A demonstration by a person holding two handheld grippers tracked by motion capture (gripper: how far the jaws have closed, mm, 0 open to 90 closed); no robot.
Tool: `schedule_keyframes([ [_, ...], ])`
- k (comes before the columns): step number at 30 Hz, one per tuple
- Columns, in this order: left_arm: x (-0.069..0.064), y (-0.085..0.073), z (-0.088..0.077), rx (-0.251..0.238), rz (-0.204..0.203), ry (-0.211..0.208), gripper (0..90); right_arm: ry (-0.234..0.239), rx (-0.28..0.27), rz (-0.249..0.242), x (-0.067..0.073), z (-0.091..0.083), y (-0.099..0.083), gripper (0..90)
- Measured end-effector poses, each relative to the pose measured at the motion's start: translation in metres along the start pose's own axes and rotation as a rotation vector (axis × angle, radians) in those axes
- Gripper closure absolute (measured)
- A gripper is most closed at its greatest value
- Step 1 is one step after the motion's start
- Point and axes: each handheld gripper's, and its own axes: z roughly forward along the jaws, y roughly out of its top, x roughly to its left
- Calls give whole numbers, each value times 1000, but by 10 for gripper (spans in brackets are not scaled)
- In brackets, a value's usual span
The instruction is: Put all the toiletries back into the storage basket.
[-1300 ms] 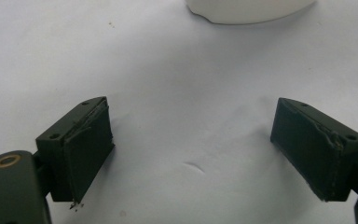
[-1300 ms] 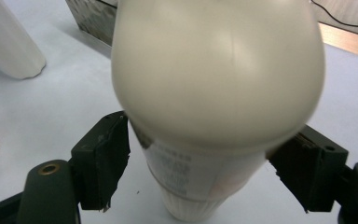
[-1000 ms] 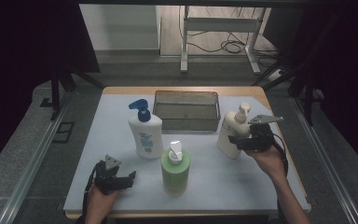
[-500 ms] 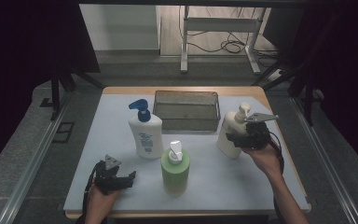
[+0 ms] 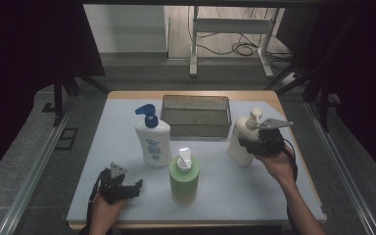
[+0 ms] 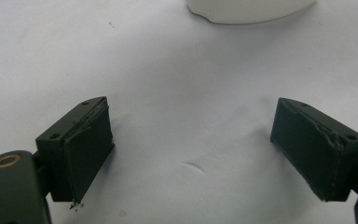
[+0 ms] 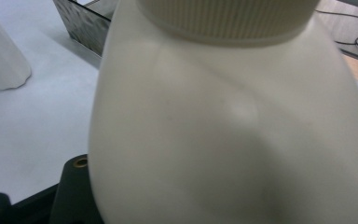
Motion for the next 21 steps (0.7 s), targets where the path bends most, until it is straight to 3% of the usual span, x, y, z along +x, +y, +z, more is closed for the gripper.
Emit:
schedule_keyframes([
  [21,0,0,0,0,0,0,123,40,-8,-13,9,-14,14,386],
])
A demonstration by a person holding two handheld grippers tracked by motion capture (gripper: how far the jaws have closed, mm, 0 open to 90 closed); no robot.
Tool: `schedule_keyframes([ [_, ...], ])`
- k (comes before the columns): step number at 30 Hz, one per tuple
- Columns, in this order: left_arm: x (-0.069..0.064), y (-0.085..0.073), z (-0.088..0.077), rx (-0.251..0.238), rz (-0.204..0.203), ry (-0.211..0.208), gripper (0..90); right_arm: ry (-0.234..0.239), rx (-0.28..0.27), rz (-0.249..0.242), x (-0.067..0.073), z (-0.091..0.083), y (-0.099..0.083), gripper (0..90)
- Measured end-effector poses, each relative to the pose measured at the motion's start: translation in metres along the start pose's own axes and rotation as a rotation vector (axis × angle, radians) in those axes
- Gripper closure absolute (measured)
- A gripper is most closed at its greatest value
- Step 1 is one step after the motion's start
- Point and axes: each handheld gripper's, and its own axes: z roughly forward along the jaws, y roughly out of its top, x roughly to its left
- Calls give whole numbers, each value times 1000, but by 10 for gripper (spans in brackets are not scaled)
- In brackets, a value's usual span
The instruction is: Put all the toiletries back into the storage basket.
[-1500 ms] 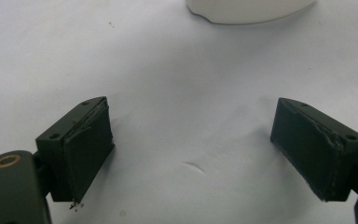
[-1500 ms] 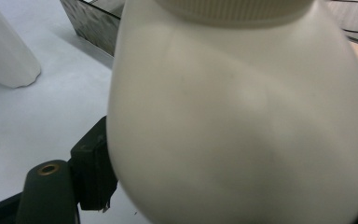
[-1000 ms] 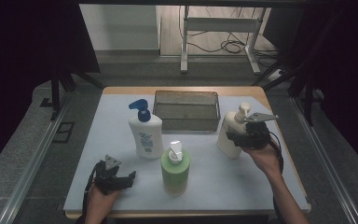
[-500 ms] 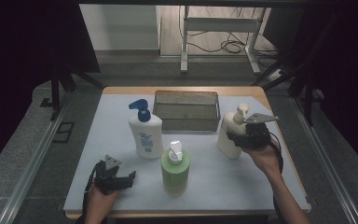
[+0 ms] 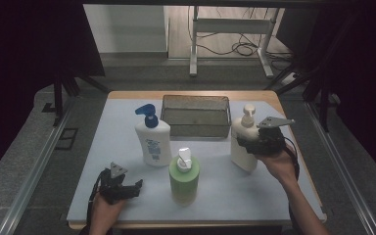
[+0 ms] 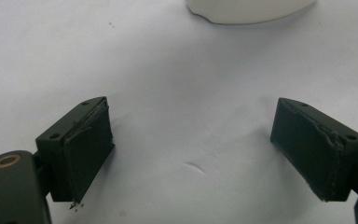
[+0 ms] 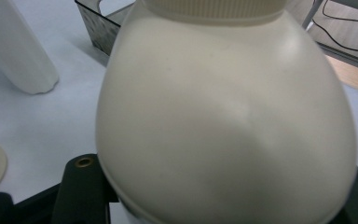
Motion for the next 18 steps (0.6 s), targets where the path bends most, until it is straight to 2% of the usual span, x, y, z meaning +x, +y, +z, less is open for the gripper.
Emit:
schedule_keyframes([
  [13,0,0,0,0,0,0,123,29,-13,-29,12,-5,25,386],
  [18,0,0,0,0,4,0,123,59,-24,-26,17,-6,37,386],
])
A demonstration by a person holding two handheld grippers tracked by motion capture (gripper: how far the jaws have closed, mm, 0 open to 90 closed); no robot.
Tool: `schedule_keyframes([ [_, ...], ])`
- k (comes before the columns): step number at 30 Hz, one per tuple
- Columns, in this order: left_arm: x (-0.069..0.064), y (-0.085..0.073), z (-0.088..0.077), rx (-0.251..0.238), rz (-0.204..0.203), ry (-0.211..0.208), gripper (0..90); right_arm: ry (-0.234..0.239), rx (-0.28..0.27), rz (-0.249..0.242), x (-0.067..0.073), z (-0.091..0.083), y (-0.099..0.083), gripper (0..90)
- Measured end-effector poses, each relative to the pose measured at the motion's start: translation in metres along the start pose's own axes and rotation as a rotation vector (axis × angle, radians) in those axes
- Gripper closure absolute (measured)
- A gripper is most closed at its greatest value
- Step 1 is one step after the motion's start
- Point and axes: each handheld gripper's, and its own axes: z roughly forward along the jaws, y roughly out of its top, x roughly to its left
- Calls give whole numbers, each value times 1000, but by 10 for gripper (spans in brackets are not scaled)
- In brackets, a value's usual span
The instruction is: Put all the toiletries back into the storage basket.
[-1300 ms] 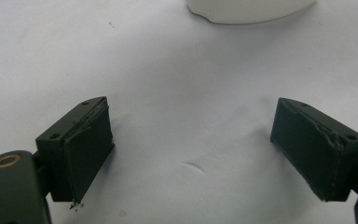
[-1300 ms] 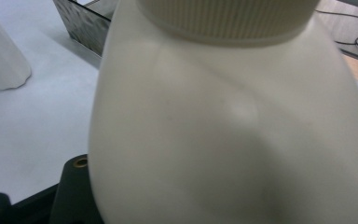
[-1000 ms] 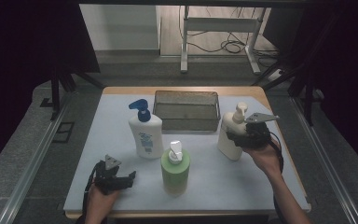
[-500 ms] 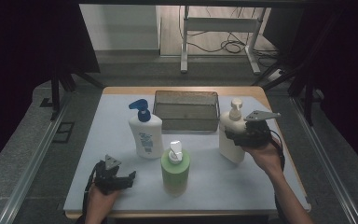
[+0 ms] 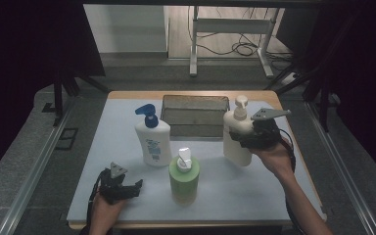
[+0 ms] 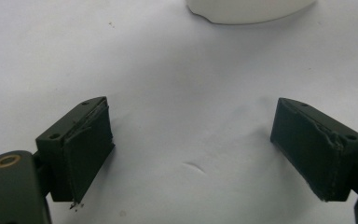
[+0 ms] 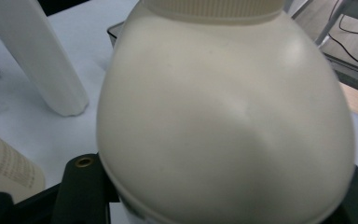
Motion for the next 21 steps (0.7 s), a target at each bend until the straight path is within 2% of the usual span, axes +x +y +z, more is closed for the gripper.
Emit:
schedule_keyframes([
  [8,0,0,0,0,-1,0,123,10,-4,-42,12,4,23,387],
  [21,0,0,0,-1,-1,-1,123,29,-23,-47,21,17,53,387],
])
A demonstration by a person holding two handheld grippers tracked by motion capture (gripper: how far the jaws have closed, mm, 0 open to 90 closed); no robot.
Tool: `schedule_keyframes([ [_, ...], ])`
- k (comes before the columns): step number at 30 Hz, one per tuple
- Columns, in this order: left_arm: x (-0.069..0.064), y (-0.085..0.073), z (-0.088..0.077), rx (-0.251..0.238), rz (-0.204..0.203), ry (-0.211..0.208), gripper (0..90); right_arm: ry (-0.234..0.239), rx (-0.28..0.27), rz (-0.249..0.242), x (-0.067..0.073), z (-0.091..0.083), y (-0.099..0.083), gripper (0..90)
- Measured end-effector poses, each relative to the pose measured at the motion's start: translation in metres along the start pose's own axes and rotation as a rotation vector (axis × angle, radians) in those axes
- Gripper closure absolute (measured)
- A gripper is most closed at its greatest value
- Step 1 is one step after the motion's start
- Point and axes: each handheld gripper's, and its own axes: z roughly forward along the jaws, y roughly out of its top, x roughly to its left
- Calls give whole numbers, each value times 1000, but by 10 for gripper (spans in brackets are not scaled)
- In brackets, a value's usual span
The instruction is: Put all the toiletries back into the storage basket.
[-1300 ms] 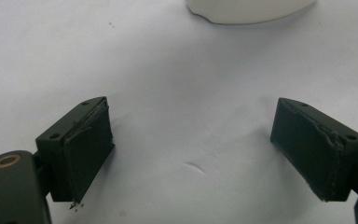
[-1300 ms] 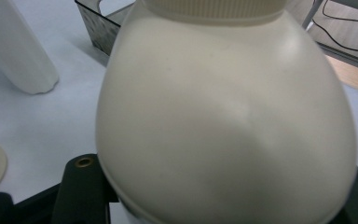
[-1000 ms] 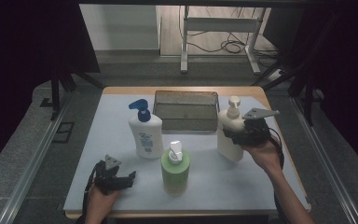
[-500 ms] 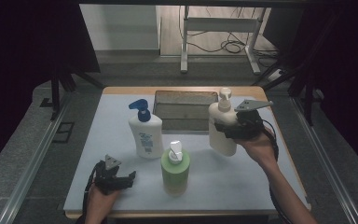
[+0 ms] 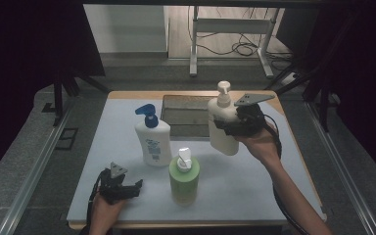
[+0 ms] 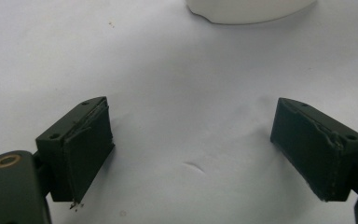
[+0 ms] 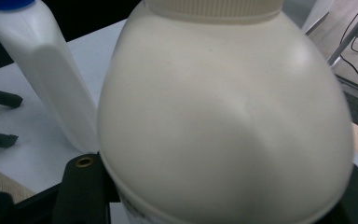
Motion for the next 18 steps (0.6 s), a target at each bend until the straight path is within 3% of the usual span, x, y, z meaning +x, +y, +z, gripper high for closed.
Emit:
schedule_keyframes([
  [18,0,0,0,2,1,0,123,-5,-38,-19,12,22,42,388],
])
